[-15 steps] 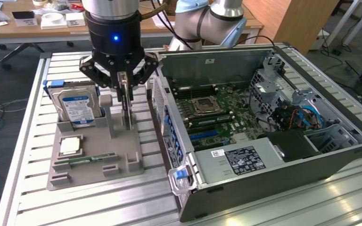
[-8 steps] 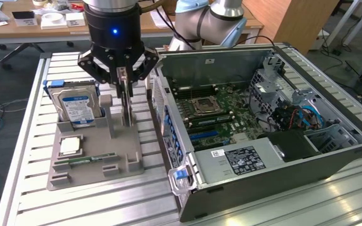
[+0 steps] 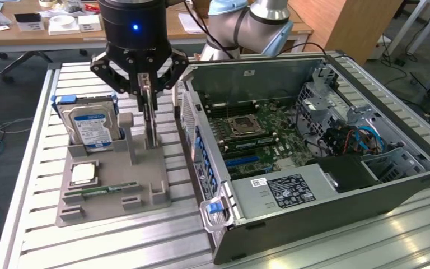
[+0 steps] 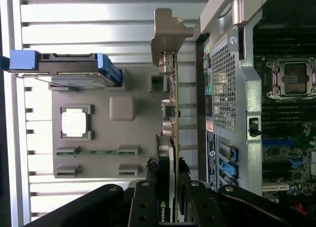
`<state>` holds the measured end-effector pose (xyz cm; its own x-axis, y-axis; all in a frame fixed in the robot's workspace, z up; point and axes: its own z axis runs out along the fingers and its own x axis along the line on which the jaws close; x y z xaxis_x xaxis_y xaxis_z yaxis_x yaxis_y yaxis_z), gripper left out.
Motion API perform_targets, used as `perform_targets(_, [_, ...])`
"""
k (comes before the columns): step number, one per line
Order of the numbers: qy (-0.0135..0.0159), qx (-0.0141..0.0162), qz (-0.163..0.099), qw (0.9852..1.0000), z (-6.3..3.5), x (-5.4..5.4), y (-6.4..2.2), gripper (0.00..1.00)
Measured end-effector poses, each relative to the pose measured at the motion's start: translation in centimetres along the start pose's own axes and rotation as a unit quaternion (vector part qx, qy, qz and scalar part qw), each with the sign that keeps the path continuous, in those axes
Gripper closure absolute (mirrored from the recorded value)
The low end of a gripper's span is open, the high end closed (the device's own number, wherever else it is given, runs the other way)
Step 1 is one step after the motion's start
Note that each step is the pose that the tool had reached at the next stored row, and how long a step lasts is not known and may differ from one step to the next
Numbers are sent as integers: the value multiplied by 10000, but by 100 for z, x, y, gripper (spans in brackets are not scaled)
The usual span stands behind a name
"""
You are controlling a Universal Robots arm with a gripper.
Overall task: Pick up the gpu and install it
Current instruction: 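Pick up the gpu and move the gpu toward the slot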
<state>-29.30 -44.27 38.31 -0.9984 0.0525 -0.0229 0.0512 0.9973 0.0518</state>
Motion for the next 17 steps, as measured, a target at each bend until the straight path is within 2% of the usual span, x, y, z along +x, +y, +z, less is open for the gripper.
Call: perform_targets(17, [0,0,0,10000,-180,-4,9,73])
